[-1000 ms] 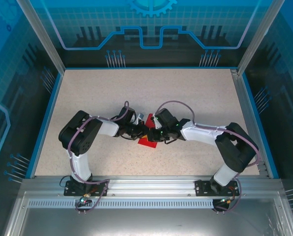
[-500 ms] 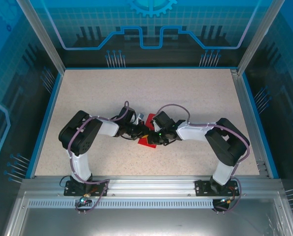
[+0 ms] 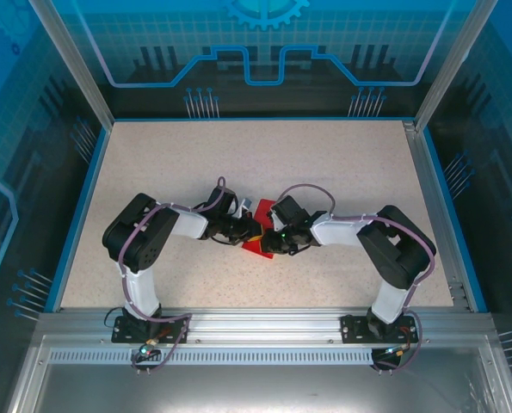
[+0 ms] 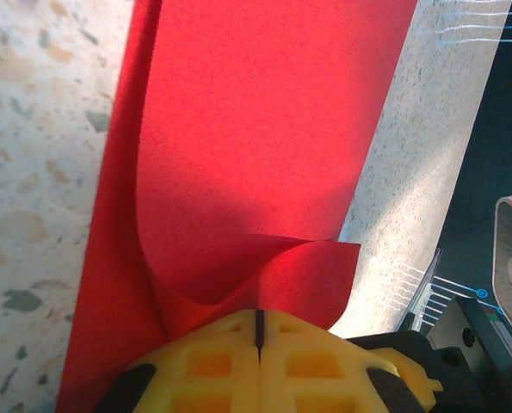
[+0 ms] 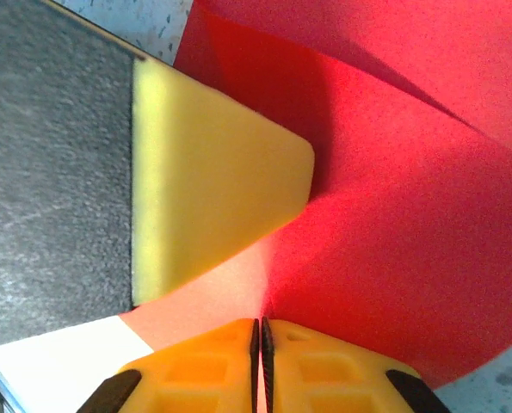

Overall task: Fold a paper plane with a square sheet of paper (pick it up from the middle)
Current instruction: Fold the triangle a second time at the center of the table.

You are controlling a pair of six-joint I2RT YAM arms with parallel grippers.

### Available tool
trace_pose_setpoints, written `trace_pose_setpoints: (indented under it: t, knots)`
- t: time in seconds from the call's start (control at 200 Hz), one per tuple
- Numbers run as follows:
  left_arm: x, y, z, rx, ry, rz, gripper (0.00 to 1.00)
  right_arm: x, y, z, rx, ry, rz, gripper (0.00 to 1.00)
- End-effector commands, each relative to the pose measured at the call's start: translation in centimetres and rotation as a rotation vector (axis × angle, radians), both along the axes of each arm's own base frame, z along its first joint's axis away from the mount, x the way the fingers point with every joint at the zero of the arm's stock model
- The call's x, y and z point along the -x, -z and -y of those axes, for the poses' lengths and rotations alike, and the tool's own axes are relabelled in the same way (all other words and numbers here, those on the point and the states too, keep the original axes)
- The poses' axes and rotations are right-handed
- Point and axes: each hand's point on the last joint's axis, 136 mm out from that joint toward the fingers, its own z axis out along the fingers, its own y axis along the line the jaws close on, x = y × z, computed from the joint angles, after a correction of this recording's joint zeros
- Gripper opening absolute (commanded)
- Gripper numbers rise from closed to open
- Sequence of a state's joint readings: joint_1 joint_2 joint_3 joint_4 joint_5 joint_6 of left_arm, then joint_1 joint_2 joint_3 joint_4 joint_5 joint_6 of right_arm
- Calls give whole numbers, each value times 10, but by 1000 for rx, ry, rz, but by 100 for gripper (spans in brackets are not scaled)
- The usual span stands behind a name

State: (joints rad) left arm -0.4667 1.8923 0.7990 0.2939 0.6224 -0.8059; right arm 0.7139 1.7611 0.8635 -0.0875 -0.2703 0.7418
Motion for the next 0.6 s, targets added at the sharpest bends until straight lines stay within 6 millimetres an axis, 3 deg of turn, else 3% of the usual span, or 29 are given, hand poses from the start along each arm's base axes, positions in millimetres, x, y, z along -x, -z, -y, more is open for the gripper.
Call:
trace_pose_setpoints:
  t: [0.0,0.235,0.41,0.53,0.595]
  knots:
    - [18,25,-13,-86,5,-64,1,6,3,3,-13,5,-43,14]
    - [19,25,-14,-88,3,-65,1,-5,-25,-2,-61,17,7,15]
    - [19,26,-14,-88,4,-65,1,-12,-22,-2,-91,39,-15,15]
    - [19,26,-14,-87,5,-65,1,-7,-4,-2,-77,42,-76,15]
    - [19,26,-14,-87,3,-66,1,-12,-5,-8,-86,44,-80,15]
